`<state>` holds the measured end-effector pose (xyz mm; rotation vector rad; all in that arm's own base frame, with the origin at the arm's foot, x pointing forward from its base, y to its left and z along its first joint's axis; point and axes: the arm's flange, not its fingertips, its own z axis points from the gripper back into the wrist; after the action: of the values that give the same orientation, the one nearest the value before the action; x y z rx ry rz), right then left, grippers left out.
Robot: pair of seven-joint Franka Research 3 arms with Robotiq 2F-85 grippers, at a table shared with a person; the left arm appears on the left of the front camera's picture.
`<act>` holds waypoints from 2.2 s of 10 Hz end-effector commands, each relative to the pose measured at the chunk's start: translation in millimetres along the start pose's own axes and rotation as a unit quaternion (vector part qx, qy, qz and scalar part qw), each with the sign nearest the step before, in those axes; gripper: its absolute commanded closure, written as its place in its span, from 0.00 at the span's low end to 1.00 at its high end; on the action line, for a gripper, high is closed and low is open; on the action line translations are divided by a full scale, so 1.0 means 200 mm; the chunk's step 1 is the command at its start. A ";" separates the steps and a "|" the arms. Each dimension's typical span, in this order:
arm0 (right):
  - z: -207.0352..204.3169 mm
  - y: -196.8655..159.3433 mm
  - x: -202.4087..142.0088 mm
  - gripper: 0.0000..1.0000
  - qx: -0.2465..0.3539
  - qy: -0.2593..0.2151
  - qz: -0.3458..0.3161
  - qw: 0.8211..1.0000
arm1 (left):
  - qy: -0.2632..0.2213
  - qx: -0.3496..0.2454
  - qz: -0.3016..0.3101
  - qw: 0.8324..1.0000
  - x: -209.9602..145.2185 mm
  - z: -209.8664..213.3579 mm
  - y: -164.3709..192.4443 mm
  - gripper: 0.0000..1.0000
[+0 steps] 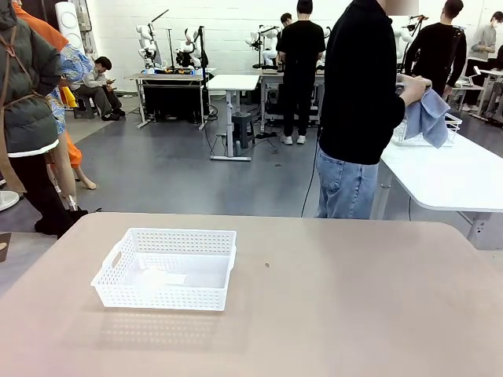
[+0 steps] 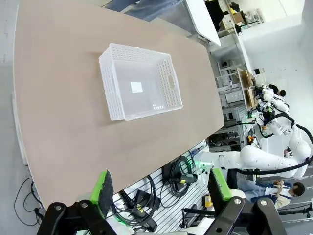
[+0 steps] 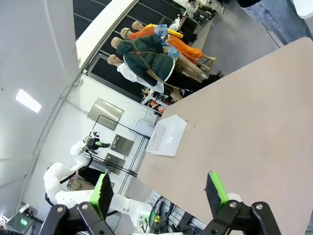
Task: Clean and organize the cups into the basket.
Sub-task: Pick up the Organizing basket and move it to the center of the table, then pick up the Reusable plastic cup from the right side of the table and place it inside the Organizing basket.
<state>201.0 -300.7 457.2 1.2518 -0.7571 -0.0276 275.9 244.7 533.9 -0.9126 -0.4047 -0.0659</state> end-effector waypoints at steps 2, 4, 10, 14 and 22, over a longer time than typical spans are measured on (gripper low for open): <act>-0.02 0.00 0.01 0.00 -0.005 -0.001 -0.004 1.000 | 0.000 0.001 -0.007 1.000 0.00 0.00 -0.02 0.00; -0.02 0.00 0.01 0.00 -0.005 -0.001 -0.004 1.000 | 0.000 0.001 -0.007 1.000 0.00 0.00 -0.02 0.00; -0.02 0.00 0.01 0.00 -0.005 -0.001 -0.004 1.000 | 0.000 0.001 -0.007 1.000 0.00 0.00 -0.02 0.00; -0.02 0.00 0.01 0.00 -0.005 -0.001 -0.004 1.000 | 0.000 0.001 -0.007 1.000 0.00 0.00 -0.02 0.00; -0.02 0.00 0.01 0.00 -0.005 -0.001 -0.004 1.000 | 0.000 0.001 -0.007 1.000 0.00 0.00 -0.02 0.00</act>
<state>203.0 -299.3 457.5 1.2515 -0.7521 -0.0234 276.7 242.8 535.1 -0.9104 -0.4039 -0.0713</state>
